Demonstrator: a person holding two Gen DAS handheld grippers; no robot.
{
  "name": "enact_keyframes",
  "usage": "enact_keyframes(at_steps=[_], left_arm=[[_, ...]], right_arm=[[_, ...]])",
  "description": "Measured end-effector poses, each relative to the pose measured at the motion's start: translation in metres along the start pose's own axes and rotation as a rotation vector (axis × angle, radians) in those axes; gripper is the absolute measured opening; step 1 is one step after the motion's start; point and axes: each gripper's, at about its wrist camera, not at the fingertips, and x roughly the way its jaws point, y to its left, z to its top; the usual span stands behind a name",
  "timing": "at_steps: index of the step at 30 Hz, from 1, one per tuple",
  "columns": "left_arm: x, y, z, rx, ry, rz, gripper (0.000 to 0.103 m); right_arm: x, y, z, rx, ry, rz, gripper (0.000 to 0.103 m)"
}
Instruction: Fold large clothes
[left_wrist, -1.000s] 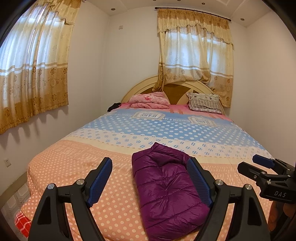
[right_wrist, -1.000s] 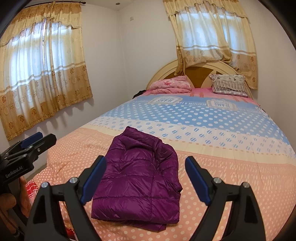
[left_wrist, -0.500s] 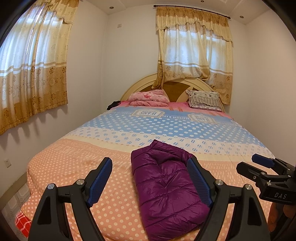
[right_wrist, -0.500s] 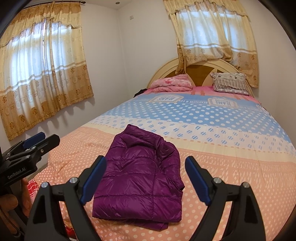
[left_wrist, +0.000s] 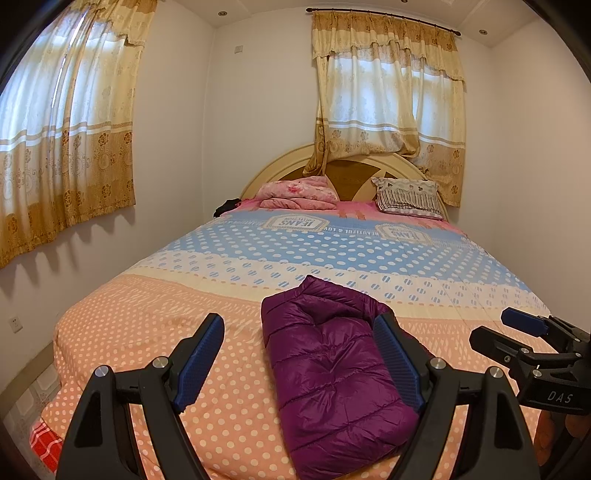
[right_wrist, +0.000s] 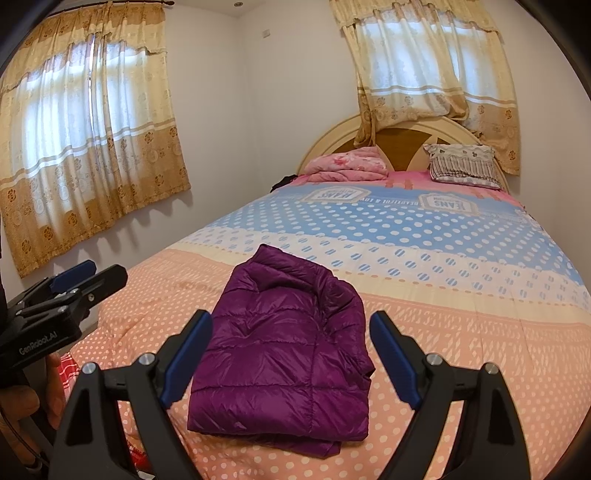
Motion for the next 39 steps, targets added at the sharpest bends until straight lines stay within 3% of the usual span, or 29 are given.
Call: enact_keyframes(at_steps=[22,33,39], left_arm=[[0.0018,-0.0007,0.0004,0.002,-0.007,0.011,0.084],[0.0050,-0.0017,-0.0027,0.024,-0.004,0.057,0.095],[0.0029,-0.0063,-0.0050,0.053,-0.029,0.054,0.095]], right_arm=[[-0.0004,0.0030,0.0003,-0.004,-0.003,0.003,0.089],[0.0009,0.0018,-0.0007,-0.003,0.006,0.005,0.089],[0.0008,0.0017,-0.0011,-0.005,0.007,0.006,0.089]])
